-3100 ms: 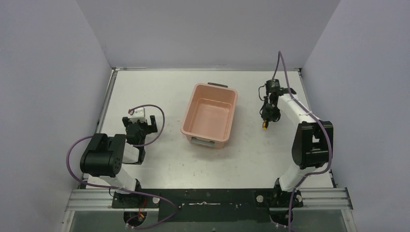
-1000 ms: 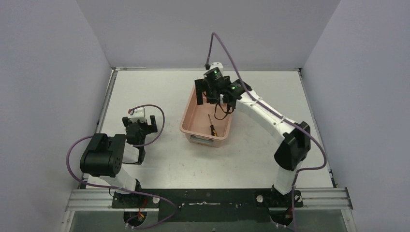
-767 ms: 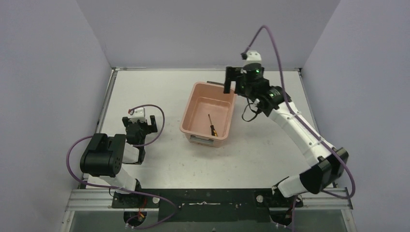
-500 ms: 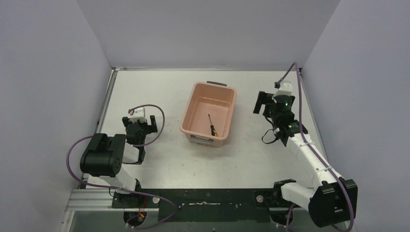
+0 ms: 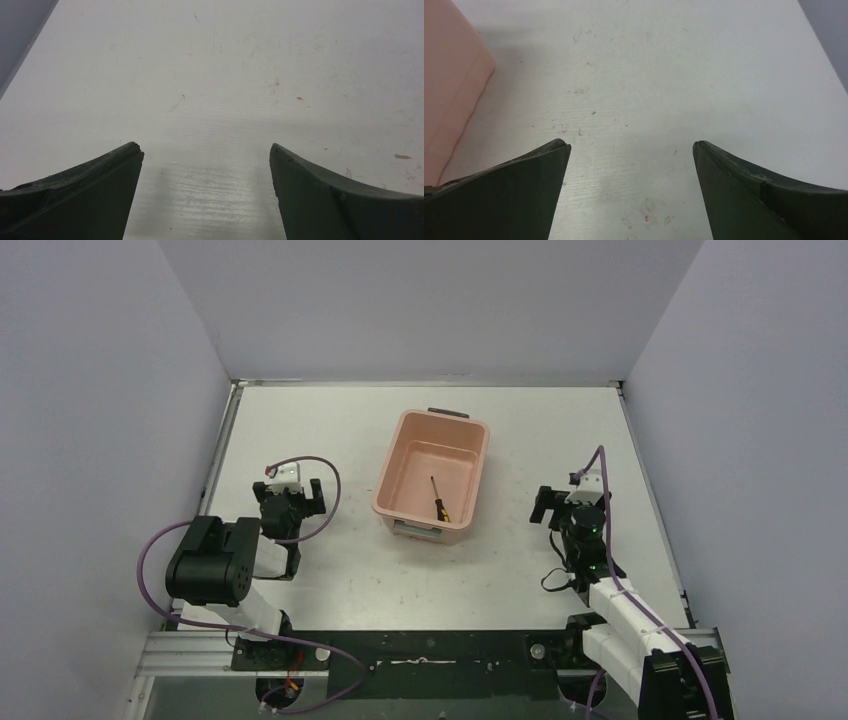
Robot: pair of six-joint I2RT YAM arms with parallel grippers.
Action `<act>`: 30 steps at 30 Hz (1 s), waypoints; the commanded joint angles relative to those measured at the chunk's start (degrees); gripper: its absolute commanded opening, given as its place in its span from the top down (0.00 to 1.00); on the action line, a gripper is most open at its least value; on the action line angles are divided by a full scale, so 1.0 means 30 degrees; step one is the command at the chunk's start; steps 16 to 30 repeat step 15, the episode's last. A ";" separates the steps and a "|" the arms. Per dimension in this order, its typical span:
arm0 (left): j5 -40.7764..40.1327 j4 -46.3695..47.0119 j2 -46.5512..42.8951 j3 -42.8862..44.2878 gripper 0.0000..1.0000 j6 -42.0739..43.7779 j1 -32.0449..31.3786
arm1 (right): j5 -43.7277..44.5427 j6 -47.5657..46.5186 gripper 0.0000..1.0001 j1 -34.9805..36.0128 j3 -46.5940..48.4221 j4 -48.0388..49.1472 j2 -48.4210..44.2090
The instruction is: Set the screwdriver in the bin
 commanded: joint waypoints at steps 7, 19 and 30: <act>0.0014 0.0969 -0.0041 0.0284 0.03 -0.0097 0.0041 | 0.0307 -0.0166 0.00 -0.0114 -0.0356 0.4334 0.0051; 0.0084 0.1016 -0.0107 0.0232 0.03 -0.0150 0.0045 | 0.0397 0.0221 0.00 -0.0088 -0.0381 0.4232 -0.0207; 0.0084 0.1016 -0.0107 0.0232 0.03 -0.0150 0.0045 | 0.0397 0.0221 0.00 -0.0088 -0.0381 0.4232 -0.0207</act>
